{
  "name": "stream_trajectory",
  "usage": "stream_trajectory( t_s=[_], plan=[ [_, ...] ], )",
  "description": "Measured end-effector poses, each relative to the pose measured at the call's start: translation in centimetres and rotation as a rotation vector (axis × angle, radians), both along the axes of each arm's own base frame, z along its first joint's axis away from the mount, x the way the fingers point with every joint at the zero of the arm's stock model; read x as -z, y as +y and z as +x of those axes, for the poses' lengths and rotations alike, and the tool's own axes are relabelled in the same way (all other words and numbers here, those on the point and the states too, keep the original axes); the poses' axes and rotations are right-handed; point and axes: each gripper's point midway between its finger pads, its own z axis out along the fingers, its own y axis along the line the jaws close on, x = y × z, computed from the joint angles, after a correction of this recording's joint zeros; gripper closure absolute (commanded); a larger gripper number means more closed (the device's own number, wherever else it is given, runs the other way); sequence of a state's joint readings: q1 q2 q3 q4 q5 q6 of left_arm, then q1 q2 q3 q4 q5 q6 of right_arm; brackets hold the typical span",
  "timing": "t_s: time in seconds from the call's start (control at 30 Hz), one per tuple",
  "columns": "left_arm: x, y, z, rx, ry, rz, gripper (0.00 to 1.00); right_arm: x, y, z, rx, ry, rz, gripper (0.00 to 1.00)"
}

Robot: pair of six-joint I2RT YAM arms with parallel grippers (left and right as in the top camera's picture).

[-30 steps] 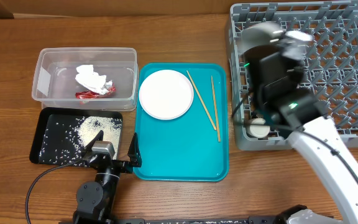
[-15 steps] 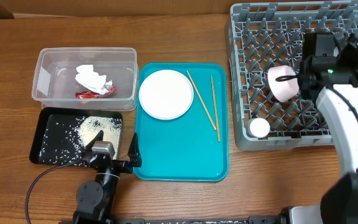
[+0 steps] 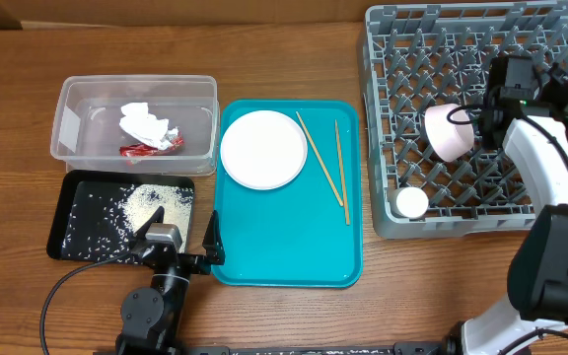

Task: Sort waste into correct bins and load items into the dishwasher
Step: 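Grasp the small grey bowl with the right gripper, place in rack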

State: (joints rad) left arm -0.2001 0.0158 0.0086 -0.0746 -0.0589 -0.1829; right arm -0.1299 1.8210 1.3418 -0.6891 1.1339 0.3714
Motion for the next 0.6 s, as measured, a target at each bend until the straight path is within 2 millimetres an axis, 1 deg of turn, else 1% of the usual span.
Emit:
stream_trajectory(
  t_s=[0.13,0.23,0.37,0.53,0.57,0.6],
  plan=[
    [0.0,0.0,0.0,0.000,0.000,0.000,0.00,0.9,0.4,0.4,-0.014,0.026,0.005,0.96],
    [0.0,0.0,0.0,0.000,0.000,0.000,0.00,1.3,1.3,0.9,-0.043,0.027,0.022,0.96],
    [0.0,0.0,0.0,0.000,0.000,0.000,0.00,1.3,2.1,1.3,-0.065,0.029,0.026,0.96],
    [0.0,0.0,0.0,0.000,0.000,0.000,0.00,1.5,2.7,1.1,-0.078,0.061,0.029,0.96],
    [0.0,0.0,0.0,0.000,0.000,0.000,0.00,1.6,2.9,1.0,-0.084,0.073,0.029,0.93],
    [0.0,0.0,0.0,0.000,0.000,0.000,0.00,1.6,3.2,1.1,-0.090,0.078,0.030,0.85]
  ],
)
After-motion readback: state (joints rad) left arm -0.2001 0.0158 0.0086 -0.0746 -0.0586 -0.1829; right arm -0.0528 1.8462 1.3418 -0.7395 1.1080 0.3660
